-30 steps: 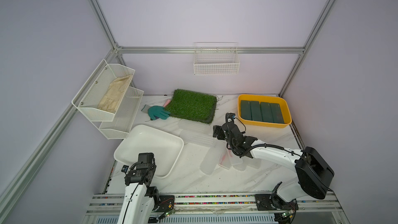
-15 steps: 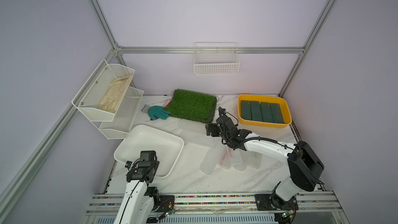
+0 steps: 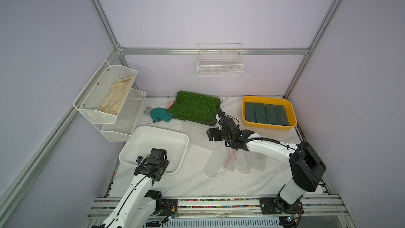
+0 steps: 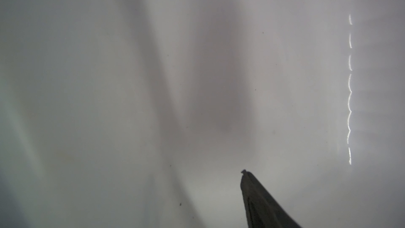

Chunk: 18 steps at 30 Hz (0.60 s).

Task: Place the pencil cases by color into the storage box
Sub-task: Place the storage box at the center of the board.

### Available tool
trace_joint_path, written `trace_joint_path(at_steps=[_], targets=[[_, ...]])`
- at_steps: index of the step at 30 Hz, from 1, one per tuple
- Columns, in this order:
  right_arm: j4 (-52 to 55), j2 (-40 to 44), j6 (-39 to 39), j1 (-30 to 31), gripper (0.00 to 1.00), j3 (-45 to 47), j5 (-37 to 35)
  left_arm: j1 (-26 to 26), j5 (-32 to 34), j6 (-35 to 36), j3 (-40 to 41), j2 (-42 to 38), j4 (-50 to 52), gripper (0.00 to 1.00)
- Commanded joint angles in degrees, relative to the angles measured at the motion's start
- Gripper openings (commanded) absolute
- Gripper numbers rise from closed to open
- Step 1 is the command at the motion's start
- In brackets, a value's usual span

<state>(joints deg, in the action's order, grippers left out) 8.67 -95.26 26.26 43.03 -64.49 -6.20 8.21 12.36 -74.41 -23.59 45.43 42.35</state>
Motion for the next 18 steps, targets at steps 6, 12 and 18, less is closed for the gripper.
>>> trace_joint_path(at_steps=[6,12,18], targets=[[5.91,-4.93,-12.62,-0.4,0.96,-4.82,9.28,5.66,3.65,2.41,-6.35,-4.81,2.78,0.75],[6.8,-9.09,-17.79,-0.38,0.96,-6.66,11.46,9.36,5.05,5.85,-9.13,-6.19,5.82,0.89],[7.71,-12.47,-20.17,-0.31,0.96,-9.24,11.95,12.15,6.04,11.92,-13.67,-4.6,5.82,0.92]])
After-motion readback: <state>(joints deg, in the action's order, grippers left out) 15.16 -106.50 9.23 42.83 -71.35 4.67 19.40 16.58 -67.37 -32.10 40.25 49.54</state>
